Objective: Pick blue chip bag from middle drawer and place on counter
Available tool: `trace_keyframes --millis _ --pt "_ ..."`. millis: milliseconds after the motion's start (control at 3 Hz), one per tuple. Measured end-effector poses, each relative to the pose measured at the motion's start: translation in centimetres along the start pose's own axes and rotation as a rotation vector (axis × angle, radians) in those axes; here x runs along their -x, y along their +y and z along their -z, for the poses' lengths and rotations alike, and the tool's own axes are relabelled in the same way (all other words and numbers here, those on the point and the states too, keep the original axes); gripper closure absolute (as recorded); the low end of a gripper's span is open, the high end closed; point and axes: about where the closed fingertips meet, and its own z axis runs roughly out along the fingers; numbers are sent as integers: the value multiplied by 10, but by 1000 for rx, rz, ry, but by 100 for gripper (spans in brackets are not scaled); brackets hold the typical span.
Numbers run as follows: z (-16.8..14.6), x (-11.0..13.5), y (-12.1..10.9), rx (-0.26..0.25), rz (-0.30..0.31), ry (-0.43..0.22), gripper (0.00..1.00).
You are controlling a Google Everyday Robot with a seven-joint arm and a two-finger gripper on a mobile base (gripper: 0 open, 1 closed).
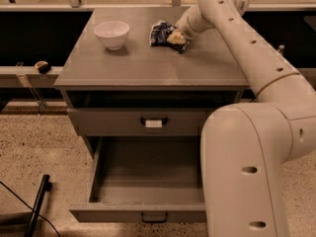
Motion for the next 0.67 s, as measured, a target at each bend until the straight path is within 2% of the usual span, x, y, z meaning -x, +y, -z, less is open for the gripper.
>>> trace_keyframes --millis 333,667 --pt "4 4 -4 0 0 0 0" --pt "8 8 -8 0 0 0 0"
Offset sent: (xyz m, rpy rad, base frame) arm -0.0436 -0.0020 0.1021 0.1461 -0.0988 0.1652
